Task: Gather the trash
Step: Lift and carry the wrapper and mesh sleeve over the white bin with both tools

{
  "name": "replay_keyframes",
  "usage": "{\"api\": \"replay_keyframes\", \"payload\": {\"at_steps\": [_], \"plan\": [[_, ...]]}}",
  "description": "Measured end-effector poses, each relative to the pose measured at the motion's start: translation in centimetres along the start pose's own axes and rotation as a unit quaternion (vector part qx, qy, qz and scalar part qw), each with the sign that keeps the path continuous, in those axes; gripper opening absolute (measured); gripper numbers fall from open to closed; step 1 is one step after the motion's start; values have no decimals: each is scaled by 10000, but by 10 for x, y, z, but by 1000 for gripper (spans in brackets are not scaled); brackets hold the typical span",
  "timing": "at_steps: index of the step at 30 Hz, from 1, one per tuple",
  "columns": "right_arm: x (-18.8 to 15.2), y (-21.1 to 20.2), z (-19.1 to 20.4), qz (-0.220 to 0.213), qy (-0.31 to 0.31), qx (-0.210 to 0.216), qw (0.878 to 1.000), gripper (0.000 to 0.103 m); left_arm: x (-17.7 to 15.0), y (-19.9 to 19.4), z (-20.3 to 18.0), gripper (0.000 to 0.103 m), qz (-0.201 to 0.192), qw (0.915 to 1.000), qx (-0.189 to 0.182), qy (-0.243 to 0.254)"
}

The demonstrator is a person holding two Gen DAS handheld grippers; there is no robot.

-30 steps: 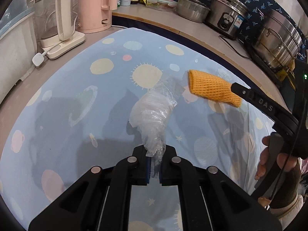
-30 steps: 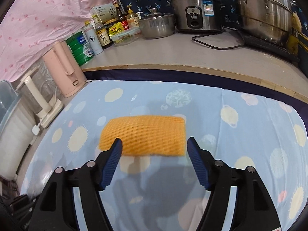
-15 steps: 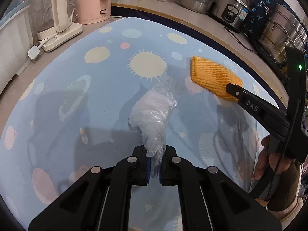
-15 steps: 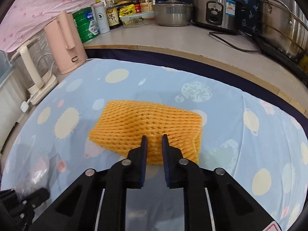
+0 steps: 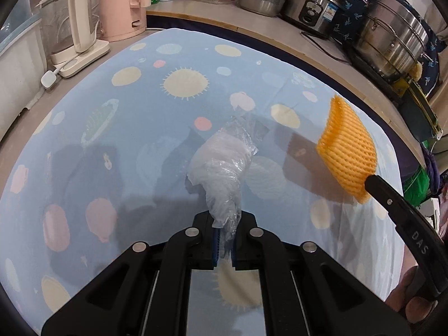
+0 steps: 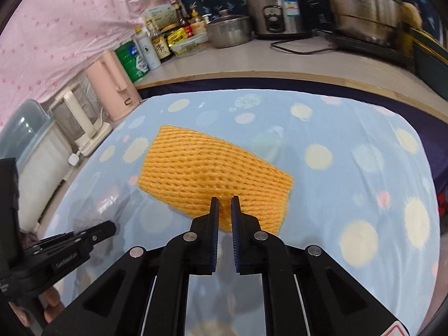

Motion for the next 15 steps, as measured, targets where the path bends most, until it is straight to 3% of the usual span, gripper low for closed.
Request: {"api": "replay_keyframes", "payload": {"at_steps": [15], "plan": [[-50,-136,-81,-622,741,-144,9952,9,-48,-60,-113,5,-119,9948,-546,849]]}}
Point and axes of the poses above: each gripper's, at about its wrist camera, not at the fingertips, and y roughly the way its jaws point, z to its left, x to its top, the point moved 2 cm from there along y, roughly the way its jaws point, and after that the axes turned 10 degrees about y, right-handed, at the moved point
